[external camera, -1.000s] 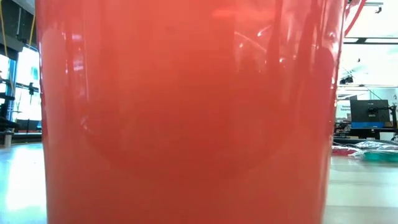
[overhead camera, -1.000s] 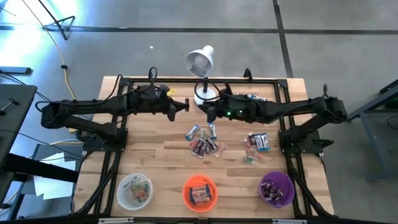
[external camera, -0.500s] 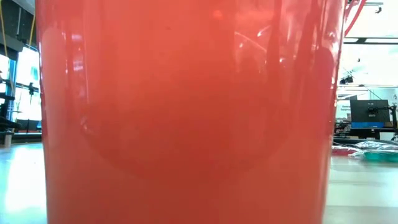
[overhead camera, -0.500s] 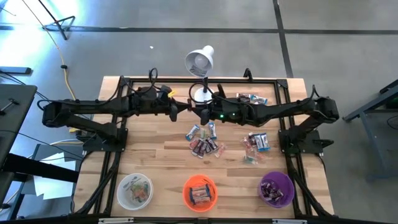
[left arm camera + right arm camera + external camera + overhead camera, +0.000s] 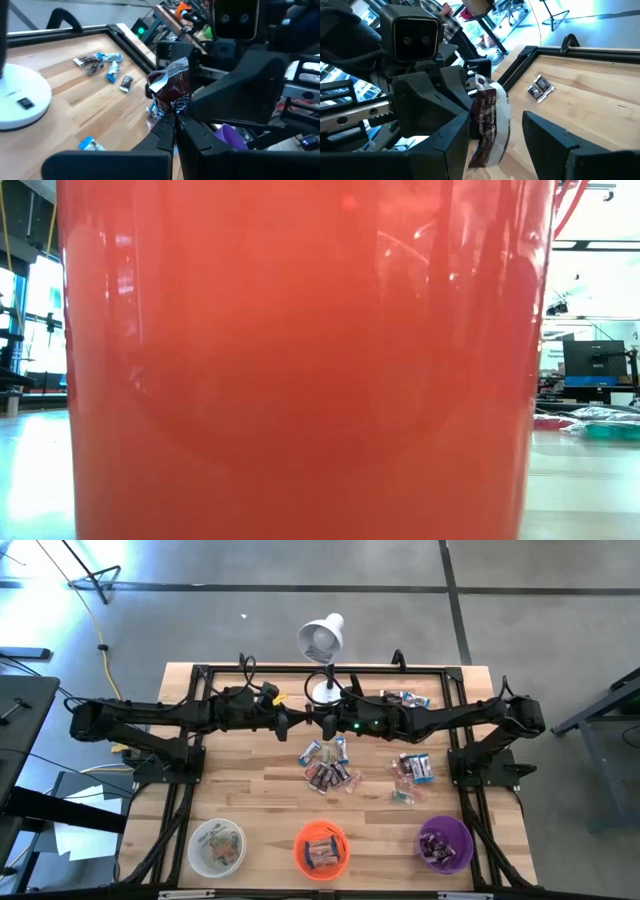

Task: Organize candy in baskets
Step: Put the brown chocolate bar into the purple bucket

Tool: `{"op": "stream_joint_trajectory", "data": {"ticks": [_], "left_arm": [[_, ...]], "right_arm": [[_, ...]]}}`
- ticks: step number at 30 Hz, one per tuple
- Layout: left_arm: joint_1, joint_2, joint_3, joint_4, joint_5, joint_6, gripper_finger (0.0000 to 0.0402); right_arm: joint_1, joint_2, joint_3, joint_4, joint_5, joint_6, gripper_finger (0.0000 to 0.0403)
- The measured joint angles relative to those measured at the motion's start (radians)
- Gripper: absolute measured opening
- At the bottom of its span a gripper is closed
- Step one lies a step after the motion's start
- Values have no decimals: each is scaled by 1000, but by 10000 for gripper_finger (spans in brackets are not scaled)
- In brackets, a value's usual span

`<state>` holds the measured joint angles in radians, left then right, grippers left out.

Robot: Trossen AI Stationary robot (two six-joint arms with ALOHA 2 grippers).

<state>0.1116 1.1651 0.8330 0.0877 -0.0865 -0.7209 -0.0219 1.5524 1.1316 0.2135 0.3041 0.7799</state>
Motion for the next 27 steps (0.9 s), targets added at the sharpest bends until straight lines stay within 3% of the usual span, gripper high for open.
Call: {"op": "stream_joint_trajectory", "data": {"ticks": [19, 23, 27], "left_arm": [[-30, 104, 104, 2, 4, 69, 0], [-30, 99, 105, -19, 6, 70, 0], [-30, 98, 106, -33, 6, 70, 0]], "right_arm": [[0, -3, 1, 50, -29, -21, 171], [0, -2, 1, 45, -36, -29, 138], [0, -1, 1, 37, -35, -30, 76]]}}
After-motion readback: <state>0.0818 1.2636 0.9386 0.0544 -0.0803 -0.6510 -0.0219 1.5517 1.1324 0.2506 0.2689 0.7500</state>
